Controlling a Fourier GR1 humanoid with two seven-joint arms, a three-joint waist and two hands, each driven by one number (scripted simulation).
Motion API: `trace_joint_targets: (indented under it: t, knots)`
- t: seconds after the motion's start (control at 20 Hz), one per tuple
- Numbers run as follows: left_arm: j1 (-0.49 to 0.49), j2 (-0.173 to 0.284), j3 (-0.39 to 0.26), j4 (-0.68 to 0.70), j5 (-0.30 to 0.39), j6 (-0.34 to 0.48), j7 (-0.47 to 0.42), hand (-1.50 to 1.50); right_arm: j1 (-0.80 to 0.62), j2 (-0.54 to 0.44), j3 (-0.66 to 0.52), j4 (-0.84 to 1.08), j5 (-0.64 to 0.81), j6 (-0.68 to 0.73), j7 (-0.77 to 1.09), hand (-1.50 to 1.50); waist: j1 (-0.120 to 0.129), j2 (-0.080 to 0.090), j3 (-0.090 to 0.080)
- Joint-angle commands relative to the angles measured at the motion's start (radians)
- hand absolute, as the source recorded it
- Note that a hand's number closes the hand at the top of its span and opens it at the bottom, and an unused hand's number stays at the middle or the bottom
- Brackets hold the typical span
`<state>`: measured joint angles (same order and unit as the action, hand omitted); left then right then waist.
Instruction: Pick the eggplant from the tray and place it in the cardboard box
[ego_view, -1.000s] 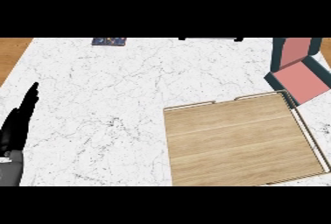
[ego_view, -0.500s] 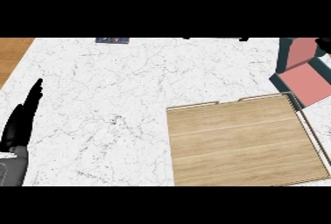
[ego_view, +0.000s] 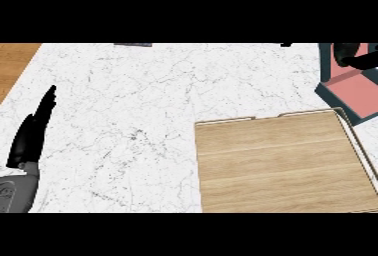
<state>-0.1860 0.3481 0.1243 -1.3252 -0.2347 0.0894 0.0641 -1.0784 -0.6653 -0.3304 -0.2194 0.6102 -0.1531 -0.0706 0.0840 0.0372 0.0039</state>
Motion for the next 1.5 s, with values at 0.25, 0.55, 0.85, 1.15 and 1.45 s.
trace_joint_targets:
  t: [0.25, 0.55, 0.85, 1.15, 1.45]
  knots:
    - [-0.033, 0.014, 0.005, 0.017, 0.000, -0.017, -0.001, 0.00, -0.031, 0.001, -0.060, 0.034, -0.047, -0.016, -0.082, -1.50, 0.001, 0.004, 0.002]
    - [0.004, 0.009, 0.017, 0.017, 0.006, -0.011, -0.014, 0.00, -0.007, -0.021, -0.167, 0.003, -0.144, -0.106, -0.211, -1.50, -0.008, -0.001, 0.001]
    - [0.026, -0.002, 0.013, 0.007, -0.009, 0.003, 0.000, 0.00, 0.029, -0.093, -0.290, 0.009, -0.263, -0.054, -0.291, -1.50, -0.030, -0.011, 0.001]
    - [0.023, 0.013, 0.031, -0.013, 0.000, -0.003, 0.007, 0.00, 0.088, -0.232, -0.342, 0.034, -0.313, 0.083, -0.323, -1.50, -0.031, -0.011, 0.002]
    - [0.049, -0.011, 0.026, -0.002, -0.016, 0.020, -0.009, 0.00, 0.216, -0.348, -0.380, 0.052, -0.350, 0.189, -0.352, -1.50, -0.054, -0.019, 0.001]
